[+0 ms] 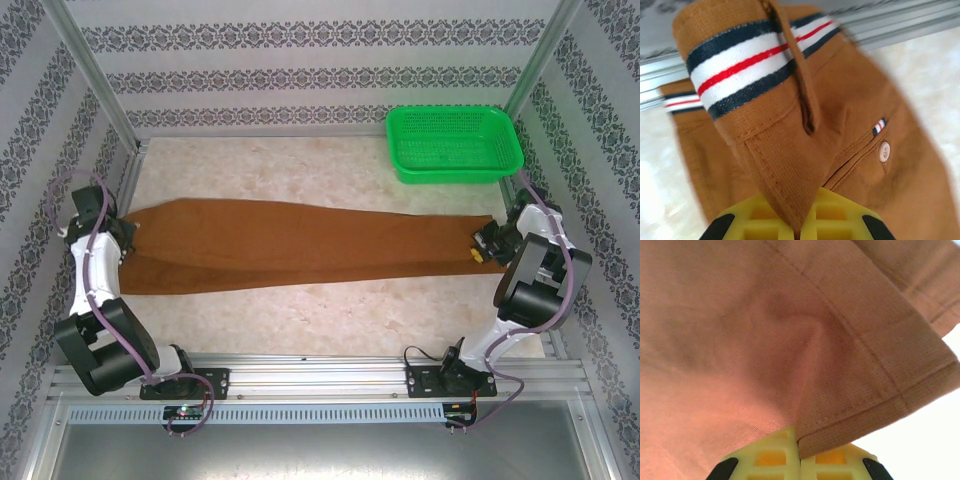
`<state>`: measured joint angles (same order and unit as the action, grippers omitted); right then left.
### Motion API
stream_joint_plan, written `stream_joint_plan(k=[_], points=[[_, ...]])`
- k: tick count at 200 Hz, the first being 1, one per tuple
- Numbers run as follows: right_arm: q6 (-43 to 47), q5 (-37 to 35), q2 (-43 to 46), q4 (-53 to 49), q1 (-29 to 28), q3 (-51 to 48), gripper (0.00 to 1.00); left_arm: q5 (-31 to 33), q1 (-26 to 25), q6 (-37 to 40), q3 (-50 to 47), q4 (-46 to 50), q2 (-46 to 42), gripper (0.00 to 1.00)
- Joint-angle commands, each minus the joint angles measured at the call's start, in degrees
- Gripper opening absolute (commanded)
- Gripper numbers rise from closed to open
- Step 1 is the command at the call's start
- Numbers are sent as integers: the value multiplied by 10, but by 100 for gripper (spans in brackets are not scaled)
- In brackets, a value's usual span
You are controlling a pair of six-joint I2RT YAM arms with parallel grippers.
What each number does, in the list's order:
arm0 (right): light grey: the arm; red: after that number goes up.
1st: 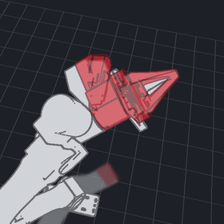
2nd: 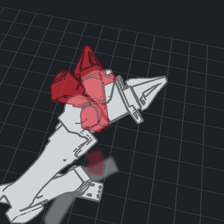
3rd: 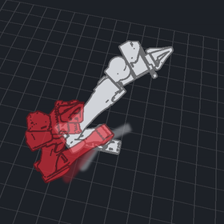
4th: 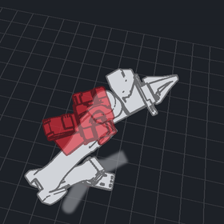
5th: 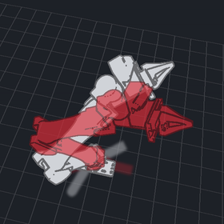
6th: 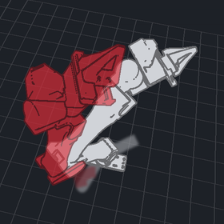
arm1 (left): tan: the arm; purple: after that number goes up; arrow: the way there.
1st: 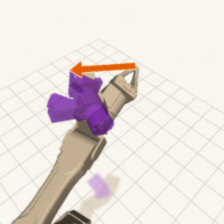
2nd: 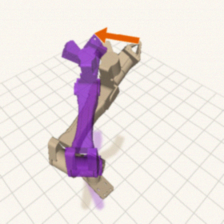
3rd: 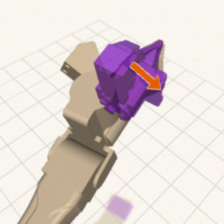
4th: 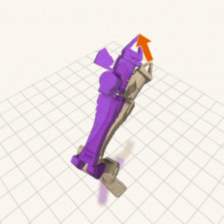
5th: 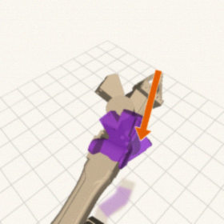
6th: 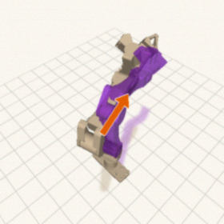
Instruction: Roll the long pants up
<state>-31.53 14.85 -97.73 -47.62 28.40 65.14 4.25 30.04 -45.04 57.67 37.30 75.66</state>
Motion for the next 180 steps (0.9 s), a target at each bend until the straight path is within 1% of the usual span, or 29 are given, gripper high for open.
stream_joint_plan(k=[1, 20, 26, 35, 44, 49, 52, 57, 60, 66, 69, 75, 77, 79, 84, 87, 89, 93, 107, 115, 121, 127, 131, 133, 138, 139, 156, 171, 180], points=[[14, -11, 26, 27, 6, -26, 0, 63, 10, 21, -41, 33, -10, 7], [17, 13, 28, 32, 4, -37, 0, 47, 15, 7, -80, 23, -14, 25], [19, 20, 32, 34, 5, -42, 0, 41, 17, -1, -90, 21, -19, 36], [21, 24, 39, 30, 6, -42, 0, 40, 19, -17, -99, 27, -36, 38], [25, 32, 54, 25, 6, -38, 14, 43, 19, -35, -105, 33, -70, 40], [25, 34, 66, 21, 6, -36, 18, 49, 19, -46, -104, 39, -93, 42], [25, 34, 72, 17, 6, -33, 23, 52, 19, -53, -101, 43, -107, 44], [25, 34, 85, 13, 5, -28, 25, 55, 19, -60, -92, 50, -125, 46], [24, 34, 91, 10, 6, -24, 32, 57, 19, -62, -83, 57, -132, 48], [22, 31, 107, 6, 5, -15, 37, 55, 15, -58, -62, 66, -132, 53], [21, 28, 111, 4, 4, -10, 41, 50, 15, -53, -47, 69, -129, 53], [20, 25, 124, 1, 2, 0, 43, 45, 13, -49, -20, 78, -117, 55], [20, 24, 128, -2, 0, 4, 44, 43, 13, -50, -12, 81, -113, 56], [19, 21, 132, -4, -1, 8, 49, 41, 12, -51, -5, 83, -110, 57], [20, 18, 138, -7, -7, 17, 52, 31, 12, -51, 9, 86, -102, 58], [21, 15, 141, -11, -11, 23, 62, 25, 12, -51, 18, 91, -98, 58], [21, 14, 143, -13, -14, 27, 66, 23, 12, -53, 25, 93, -96, 58], [22, 10, 146, -17, -20, 33, 68, 20, 12, -56, 35, 100, -94, 58], [18, 5, 152, -16, -41, 43, 68, -17, 11, -64, 45, 93, -96, 58], [14, 12, 154, 2, -55, 34, 66, -50, 1, -65, 36, 57, -99, 56], [9, 19, 152, 19, -70, 24, 54, -74, -15, -62, 22, 22, -100, 52], [3, 21, 143, 33, -88, 15, 33, -87, -35, -61, 10, -8, -94, 42], [-1, 22, 136, 41, -101, 10, 10, -85, -50, -58, 5, -20, -86, 33], [-3, 21, 131, 43, -106, 9, 0, -83, -60, -56, 3, -24, -82, 24], [-7, 20, 118, 47, -123, 6, 0, -75, -80, -48, 2, -28, -71, 1], [-8, 20, 116, 47, -126, 5, 0, -73, -83, -47, 2, -28, -67, 0], [-17, 20, 76, 64, -173, -5, 0, -30, -116, -25, -5, -8, -25, 0], [-19, 20, 51, 84, -201, -23, 0, 9, -110, -28, -36, 2, -10, 0], [-20, 18, 33, 88, -210, -29, 0, 12, -94, -30, -60, -1, -8, 0]])
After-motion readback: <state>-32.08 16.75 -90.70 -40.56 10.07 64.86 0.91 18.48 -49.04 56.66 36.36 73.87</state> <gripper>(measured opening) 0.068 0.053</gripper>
